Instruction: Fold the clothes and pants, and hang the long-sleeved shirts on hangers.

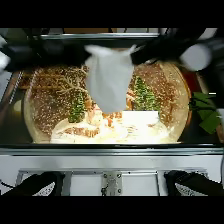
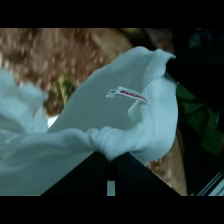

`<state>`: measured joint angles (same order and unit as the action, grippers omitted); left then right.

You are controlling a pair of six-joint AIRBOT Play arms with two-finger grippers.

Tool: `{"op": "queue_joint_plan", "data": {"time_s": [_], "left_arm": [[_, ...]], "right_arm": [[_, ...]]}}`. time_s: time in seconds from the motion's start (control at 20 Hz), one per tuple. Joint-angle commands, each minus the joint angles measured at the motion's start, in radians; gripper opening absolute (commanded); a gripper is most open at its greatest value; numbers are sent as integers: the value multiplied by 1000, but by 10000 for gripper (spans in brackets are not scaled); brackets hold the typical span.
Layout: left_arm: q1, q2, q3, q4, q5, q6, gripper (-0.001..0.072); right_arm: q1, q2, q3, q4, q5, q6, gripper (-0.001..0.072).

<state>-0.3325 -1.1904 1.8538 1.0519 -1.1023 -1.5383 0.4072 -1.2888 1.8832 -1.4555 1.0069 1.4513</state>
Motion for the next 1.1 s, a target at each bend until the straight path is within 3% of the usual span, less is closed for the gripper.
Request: {"op": "queue_joint_plan", "data": {"time_s": [0.0,0.1,0.2,0.45,0.55,0.8,1.0,1.05], "left_arm": [[-58,-40,375,6,-14,6,17],[-81,-5,303,46,38,5,17],[-71,74,91,55,76,4,17],[14,202,-381,56,-132,-61,17],[13,268,-609,47,-180,-93,17],[-133,402,-1093,-69,-154,-114,18],[-214,426,-1208,-77,-45,-145,18],[-203,426,-1202,-74,-33,-153,131]], "right_arm": [[11,96,225,1,77,51,16],[21,141,203,0,80,78,15],[19,167,149,-1,139,109,16],[22,182,-103,0,472,168,16],[43,198,-272,0,537,188,16],[166,221,-652,1,476,284,16],[230,220,-760,0,377,342,16],[231,220,-761,1,377,345,16]]}}
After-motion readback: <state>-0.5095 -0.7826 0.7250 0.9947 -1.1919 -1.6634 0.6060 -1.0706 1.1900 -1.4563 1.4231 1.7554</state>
